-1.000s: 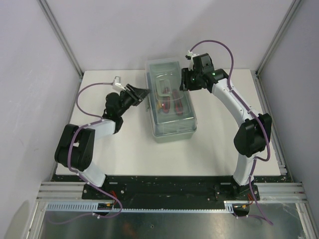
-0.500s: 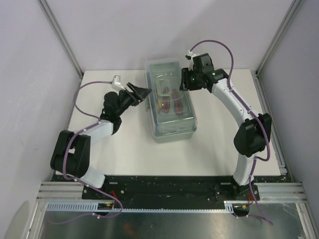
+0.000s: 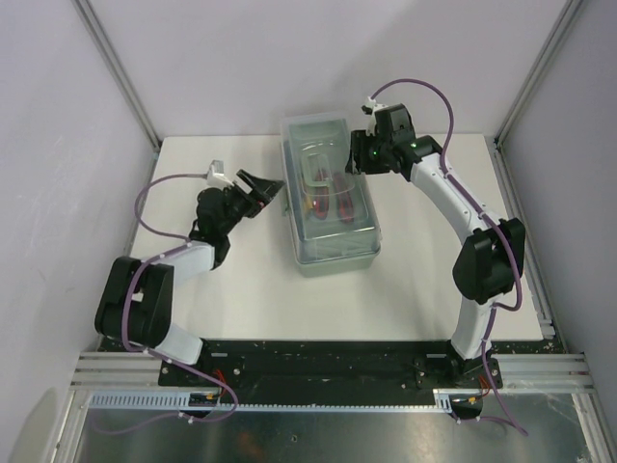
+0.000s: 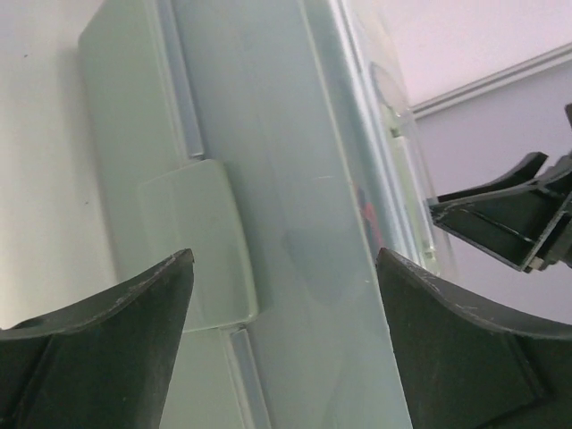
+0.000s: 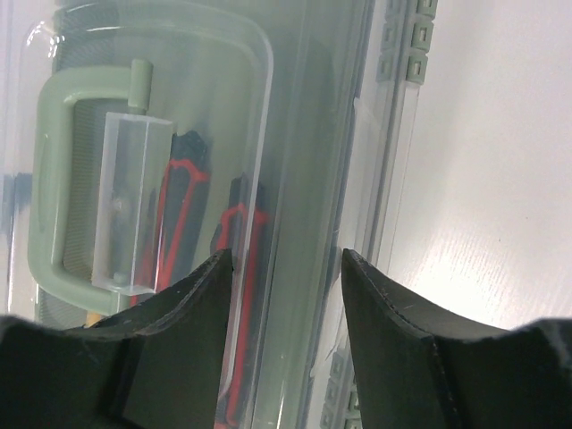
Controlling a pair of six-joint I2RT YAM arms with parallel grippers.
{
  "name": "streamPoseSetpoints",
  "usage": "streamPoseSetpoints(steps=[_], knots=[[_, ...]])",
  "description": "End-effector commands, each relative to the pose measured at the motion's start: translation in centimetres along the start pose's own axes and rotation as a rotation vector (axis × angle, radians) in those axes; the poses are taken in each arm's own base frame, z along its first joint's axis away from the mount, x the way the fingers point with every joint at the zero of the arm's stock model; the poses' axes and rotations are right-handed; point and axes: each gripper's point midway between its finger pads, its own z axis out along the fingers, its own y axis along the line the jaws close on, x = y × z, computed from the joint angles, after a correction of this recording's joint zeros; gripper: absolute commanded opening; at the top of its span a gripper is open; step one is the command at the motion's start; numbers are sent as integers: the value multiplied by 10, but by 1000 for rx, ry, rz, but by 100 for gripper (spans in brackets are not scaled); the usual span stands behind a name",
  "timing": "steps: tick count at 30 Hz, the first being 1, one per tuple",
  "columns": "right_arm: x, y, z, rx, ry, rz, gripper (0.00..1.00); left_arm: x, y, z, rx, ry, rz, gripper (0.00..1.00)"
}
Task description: Pack the tool kit
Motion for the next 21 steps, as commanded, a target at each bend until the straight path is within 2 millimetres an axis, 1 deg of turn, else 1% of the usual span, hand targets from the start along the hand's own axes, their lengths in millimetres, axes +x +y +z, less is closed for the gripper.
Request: streamPoseSetpoints(steps=[1,3,7,10,16,21], knots=[[121,-27,35,81,391,14,54,-7,11,7,-33,-30,-25,85],[123,-27,35,83,394,18,53,-6,15,13,-37,-18,-31,80],[124,-28,36,87,397,23,51,-4,24,23,-53,-2,-41,63],[124,-29,36,90,398,26,50,-3,32,25,-70,0,-43,56],[126,-31,38,96,405,28,48,-1,41,24,-96,-1,-21,53],[127,-34,39,101,409,30,47,5,50,29,-109,25,-30,50]])
